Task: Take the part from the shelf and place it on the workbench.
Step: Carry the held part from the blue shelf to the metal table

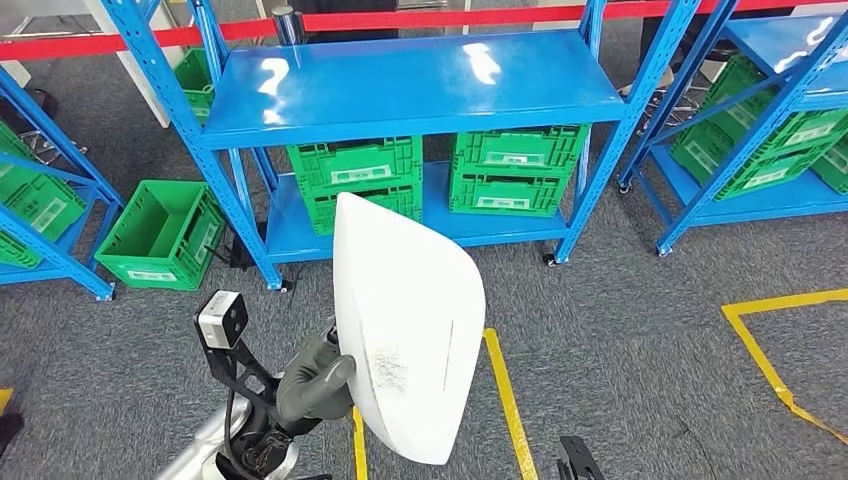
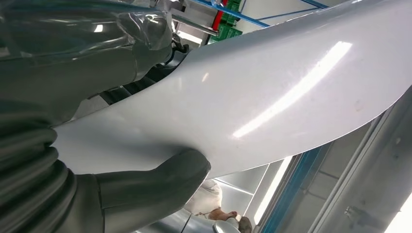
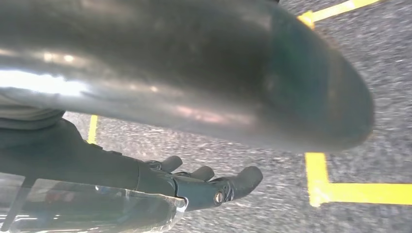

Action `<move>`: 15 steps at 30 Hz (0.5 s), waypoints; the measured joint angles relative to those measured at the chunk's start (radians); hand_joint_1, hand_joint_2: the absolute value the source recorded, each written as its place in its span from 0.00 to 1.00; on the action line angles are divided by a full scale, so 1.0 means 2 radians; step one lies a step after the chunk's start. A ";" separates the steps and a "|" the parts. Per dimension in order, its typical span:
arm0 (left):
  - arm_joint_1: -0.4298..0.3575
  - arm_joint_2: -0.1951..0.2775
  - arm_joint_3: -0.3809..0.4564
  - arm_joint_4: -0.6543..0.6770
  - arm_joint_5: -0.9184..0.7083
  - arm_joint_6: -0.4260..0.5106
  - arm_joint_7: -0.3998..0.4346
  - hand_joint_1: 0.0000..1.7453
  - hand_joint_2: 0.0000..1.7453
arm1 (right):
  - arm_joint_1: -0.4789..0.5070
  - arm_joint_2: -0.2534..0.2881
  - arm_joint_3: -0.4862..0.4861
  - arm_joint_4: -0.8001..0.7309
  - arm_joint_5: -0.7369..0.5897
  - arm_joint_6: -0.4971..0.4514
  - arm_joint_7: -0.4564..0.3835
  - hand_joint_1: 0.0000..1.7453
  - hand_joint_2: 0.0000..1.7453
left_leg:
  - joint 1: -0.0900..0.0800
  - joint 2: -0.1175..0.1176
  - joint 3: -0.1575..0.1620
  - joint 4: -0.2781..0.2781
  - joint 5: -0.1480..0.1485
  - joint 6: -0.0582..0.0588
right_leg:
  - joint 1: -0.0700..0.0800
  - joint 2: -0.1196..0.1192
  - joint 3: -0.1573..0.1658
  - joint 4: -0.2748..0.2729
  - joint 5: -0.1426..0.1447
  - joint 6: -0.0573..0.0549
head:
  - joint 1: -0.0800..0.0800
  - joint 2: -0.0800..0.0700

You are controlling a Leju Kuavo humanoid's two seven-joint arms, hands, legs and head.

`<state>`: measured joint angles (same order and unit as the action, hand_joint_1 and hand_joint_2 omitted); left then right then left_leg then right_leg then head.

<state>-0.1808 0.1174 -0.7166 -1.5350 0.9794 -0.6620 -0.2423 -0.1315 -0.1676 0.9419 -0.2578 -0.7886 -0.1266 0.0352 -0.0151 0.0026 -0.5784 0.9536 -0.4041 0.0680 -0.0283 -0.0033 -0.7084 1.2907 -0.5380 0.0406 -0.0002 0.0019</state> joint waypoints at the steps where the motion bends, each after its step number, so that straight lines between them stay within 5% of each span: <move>1: 0.001 0.000 0.000 0.000 0.000 0.000 0.000 1.00 1.00 | 0.000 0.000 0.000 0.000 0.000 0.000 0.000 0.00 0.00 | 0.000 0.000 -0.010 0.002 0.006 -0.001 | 0.000 0.000 0.013 -0.003 0.012 0.007 | 0.000 0.000; 3: 0.003 0.001 0.001 0.000 -0.001 0.000 -0.001 1.00 1.00 | -0.002 0.000 0.000 -0.001 0.001 0.001 0.001 0.00 0.00 | 0.000 0.000 -0.029 0.011 0.016 -0.006 | -0.002 0.000 0.064 -0.060 0.023 0.013 | 0.000 0.000; 5: 0.004 0.001 0.002 0.000 -0.001 0.000 -0.002 1.00 1.00 | -0.005 0.000 0.000 -0.002 0.001 0.001 0.001 0.00 0.00 | -0.002 0.001 -0.041 0.019 0.023 -0.011 | 0.000 0.001 0.110 -0.129 0.007 0.006 | -0.001 0.000; 6: 0.004 0.001 0.002 0.000 -0.002 0.000 -0.002 1.00 1.00 | -0.006 0.000 0.000 -0.002 0.001 0.002 0.001 0.00 0.00 | -0.002 0.001 -0.044 0.021 0.027 -0.013 | 0.002 0.002 0.118 -0.147 -0.002 0.001 | -0.001 0.000; 9: 0.007 0.003 0.002 0.000 -0.004 0.000 -0.003 1.00 1.00 | -0.005 0.001 0.000 -0.003 0.003 0.003 0.002 0.00 0.00 | 0.002 0.000 -0.050 0.025 0.027 -0.021 | 0.003 0.000 0.110 -0.152 0.006 -0.012 | -0.002 0.000; 11: 0.010 0.006 0.003 0.000 -0.005 0.000 -0.004 1.00 1.00 | -0.005 0.001 0.000 -0.003 0.004 0.004 0.002 0.00 0.00 | 0.006 -0.002 -0.060 0.058 -0.016 -0.028 | 0.000 -0.002 0.100 -0.152 0.018 -0.019 | -0.002 0.000; 13: 0.012 0.008 0.004 0.000 -0.006 0.000 -0.004 1.00 1.00 | -0.005 0.001 0.000 -0.004 0.004 0.004 0.002 0.00 0.00 | 0.008 -0.002 -0.073 0.124 -0.068 -0.034 | 0.001 -0.002 0.087 -0.151 0.031 -0.020 | -0.002 0.000; 15: 0.015 0.009 0.005 -0.001 -0.008 0.000 -0.003 1.00 1.00 | -0.003 0.002 0.000 -0.004 0.005 0.003 0.002 0.00 0.00 | 0.010 -0.002 -0.071 0.169 -0.080 -0.036 | 0.002 -0.002 0.071 -0.150 0.042 -0.019 | -0.002 0.000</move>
<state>-0.1517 0.1360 -0.7075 -1.5361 0.9626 -0.6630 -0.2492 -0.1385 -0.1634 0.9422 -0.2655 -0.7789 -0.1204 0.0400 0.0047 -0.0006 -0.7213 1.2926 -0.5634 -0.0038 -0.0241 -0.0070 -0.5658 0.9912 -0.4533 0.0024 -0.0048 0.0019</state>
